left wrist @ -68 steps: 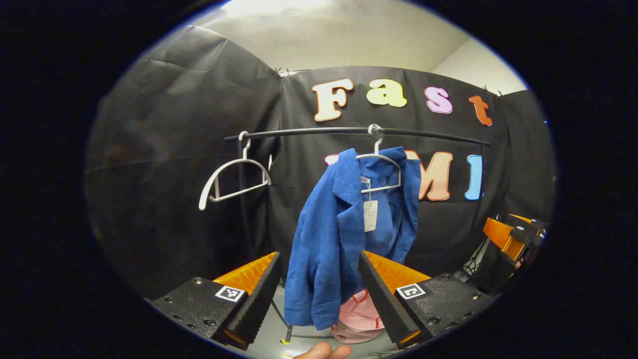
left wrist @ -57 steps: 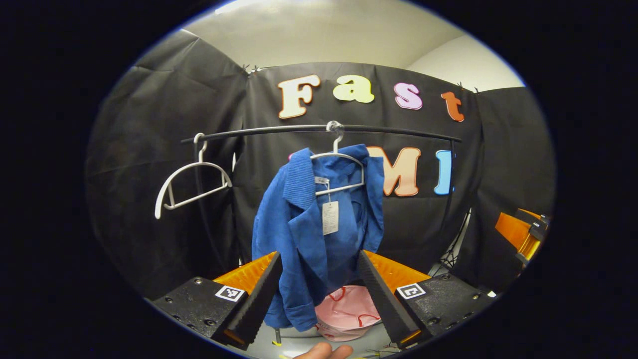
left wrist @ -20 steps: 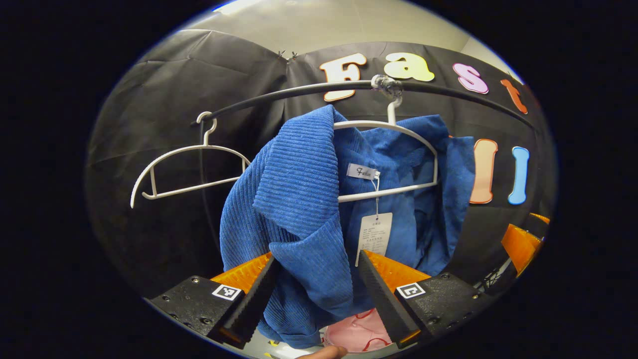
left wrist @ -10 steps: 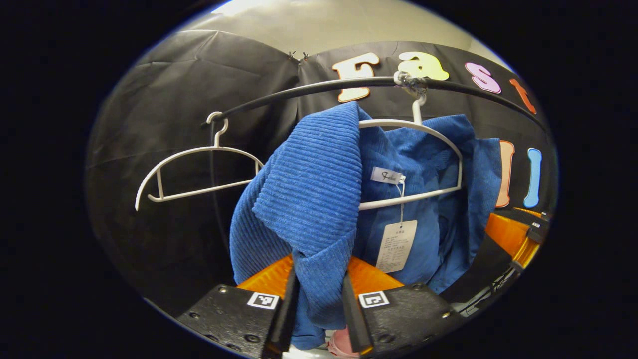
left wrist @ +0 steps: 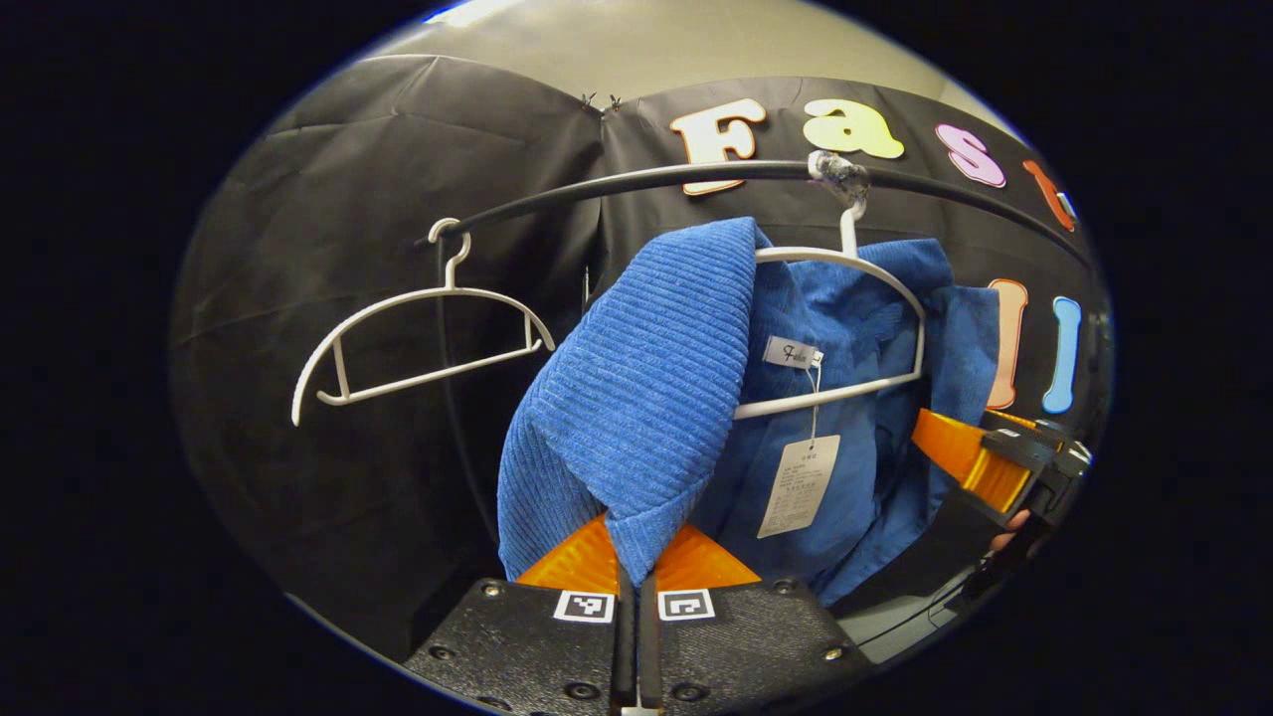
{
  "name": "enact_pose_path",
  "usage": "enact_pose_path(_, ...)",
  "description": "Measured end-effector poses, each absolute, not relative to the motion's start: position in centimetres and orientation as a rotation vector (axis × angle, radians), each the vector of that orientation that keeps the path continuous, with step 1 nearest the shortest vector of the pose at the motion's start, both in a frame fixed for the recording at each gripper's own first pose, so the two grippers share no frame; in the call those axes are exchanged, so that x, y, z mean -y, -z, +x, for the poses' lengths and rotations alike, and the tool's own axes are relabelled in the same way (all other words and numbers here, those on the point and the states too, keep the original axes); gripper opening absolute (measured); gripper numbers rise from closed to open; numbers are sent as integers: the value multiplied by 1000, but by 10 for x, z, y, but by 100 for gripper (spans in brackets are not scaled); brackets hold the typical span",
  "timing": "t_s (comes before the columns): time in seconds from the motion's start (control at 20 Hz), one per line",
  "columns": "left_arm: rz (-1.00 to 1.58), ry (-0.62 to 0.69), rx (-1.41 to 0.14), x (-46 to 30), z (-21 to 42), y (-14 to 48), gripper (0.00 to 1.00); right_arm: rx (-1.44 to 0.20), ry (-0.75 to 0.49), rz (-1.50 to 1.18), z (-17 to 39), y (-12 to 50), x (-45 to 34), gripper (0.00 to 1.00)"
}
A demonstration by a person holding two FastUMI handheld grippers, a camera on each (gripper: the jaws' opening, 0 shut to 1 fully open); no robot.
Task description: Grasp the clothes on the hanger with both hands and then place them into the laundry hamper below.
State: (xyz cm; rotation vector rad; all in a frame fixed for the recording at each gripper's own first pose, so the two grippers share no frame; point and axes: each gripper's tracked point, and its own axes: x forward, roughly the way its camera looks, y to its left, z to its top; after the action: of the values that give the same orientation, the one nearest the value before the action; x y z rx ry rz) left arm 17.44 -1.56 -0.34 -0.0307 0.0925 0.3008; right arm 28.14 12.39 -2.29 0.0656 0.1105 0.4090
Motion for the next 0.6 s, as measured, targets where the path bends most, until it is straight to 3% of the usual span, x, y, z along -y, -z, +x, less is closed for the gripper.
enact_pose_path(0.1, -34, -267, -87, 23, 169, -2, 1, -108, -405, 77, 286, 21, -126, 95)
enact_pose_path(0.2, -36, -221, -70, 32, 162, -10, 1, -110, -398, 90, 293, 17, -126, 81)
enact_pose_path(0.45, -24, -164, -52, 35, 145, -24, 0, -131, -363, 154, 294, 8, -119, 5)
enact_pose_path(0.6, -29, -127, -45, 31, 136, -34, 0, -172, -368, 153, 284, 15, -128, 6)
